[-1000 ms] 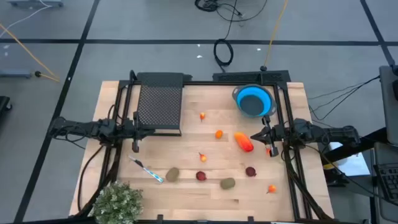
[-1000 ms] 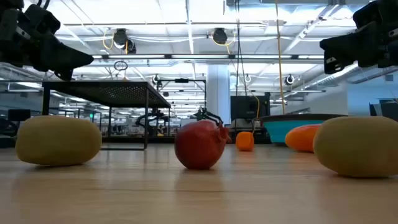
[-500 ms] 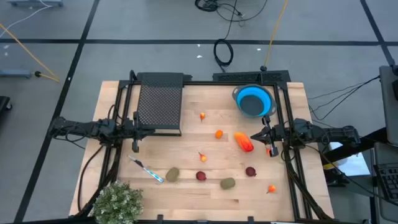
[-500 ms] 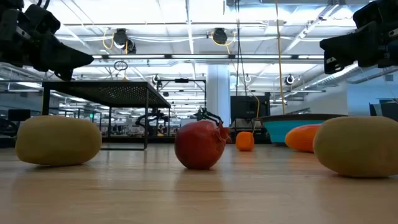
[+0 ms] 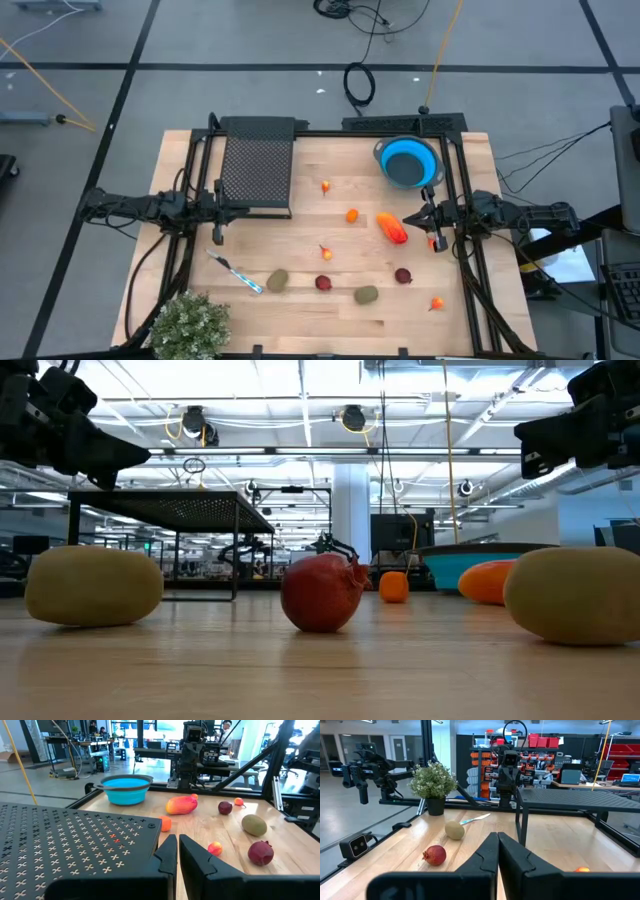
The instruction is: Pick & Place Fruit
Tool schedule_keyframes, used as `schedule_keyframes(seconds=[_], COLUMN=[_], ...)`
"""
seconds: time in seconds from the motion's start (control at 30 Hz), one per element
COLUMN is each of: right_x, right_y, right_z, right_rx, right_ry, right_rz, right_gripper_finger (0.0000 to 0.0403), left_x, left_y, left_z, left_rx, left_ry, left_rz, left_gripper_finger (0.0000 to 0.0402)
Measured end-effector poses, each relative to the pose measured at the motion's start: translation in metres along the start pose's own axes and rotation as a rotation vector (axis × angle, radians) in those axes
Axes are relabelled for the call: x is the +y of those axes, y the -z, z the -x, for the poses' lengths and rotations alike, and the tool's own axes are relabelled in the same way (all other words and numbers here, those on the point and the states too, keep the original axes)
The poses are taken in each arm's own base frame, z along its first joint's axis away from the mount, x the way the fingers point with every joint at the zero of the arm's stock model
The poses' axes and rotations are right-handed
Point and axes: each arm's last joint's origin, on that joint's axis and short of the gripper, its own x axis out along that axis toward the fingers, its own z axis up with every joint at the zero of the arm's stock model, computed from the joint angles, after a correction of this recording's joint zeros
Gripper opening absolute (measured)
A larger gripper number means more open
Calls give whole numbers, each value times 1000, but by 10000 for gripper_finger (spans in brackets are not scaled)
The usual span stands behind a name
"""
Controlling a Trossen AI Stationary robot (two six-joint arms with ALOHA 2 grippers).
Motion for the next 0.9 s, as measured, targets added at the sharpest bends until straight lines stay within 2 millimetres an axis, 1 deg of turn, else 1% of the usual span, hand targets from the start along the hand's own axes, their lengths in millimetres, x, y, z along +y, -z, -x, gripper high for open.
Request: schedule_keyframes(seconds=[0.9], right_x=[0], right_y=[-1], right_z=[0], right_rx=[-12], right_ry=[2], right_rz=[10], right_gripper_finger=[0], left_x=[0], left_y=[0], left_z=[0], left_rx=[0], left_ry=[0], left_rz=[0], left_gripper_finger=[21])
